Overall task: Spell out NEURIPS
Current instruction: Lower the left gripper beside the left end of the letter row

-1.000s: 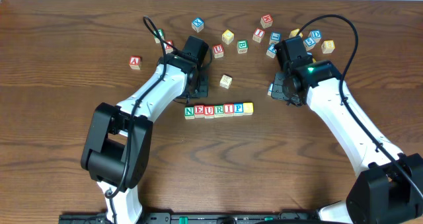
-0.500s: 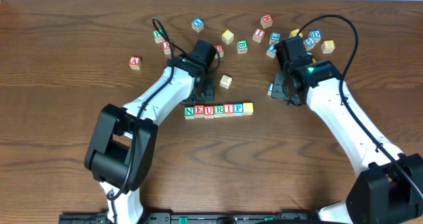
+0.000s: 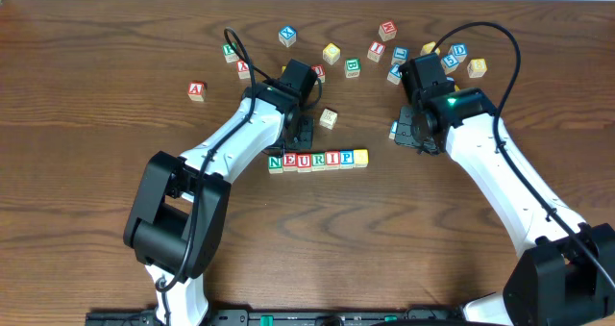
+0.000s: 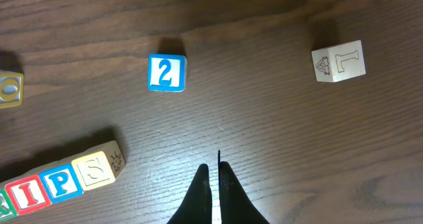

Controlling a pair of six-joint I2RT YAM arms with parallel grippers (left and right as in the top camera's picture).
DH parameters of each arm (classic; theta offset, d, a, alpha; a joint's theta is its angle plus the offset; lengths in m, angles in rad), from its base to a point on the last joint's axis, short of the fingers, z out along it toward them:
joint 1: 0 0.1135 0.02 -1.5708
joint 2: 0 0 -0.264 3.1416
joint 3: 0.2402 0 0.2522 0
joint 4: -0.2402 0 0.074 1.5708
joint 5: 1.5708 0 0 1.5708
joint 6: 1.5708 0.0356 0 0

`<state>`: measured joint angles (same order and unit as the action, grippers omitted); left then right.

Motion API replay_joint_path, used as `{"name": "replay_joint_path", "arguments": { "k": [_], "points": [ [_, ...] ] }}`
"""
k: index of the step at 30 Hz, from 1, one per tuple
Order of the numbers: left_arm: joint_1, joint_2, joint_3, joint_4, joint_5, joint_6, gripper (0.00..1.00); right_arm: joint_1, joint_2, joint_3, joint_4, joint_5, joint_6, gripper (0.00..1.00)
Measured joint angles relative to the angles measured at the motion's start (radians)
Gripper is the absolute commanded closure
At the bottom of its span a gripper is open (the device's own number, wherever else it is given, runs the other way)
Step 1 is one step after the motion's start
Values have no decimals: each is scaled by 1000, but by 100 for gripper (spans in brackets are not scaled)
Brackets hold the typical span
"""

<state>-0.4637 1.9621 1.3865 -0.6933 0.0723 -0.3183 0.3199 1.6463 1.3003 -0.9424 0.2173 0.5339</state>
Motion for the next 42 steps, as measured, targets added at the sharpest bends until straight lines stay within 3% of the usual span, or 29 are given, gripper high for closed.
{"name": "replay_joint_path", "arguments": {
  "k": [31, 42],
  "points": [
    [1, 69, 5, 21, 0, -22, 92, 0, 0, 0, -8, 1, 0, 99],
    [51, 69, 127, -49, -11, -22, 93, 0, 0, 0, -25, 5, 0, 99]
  ]
}}
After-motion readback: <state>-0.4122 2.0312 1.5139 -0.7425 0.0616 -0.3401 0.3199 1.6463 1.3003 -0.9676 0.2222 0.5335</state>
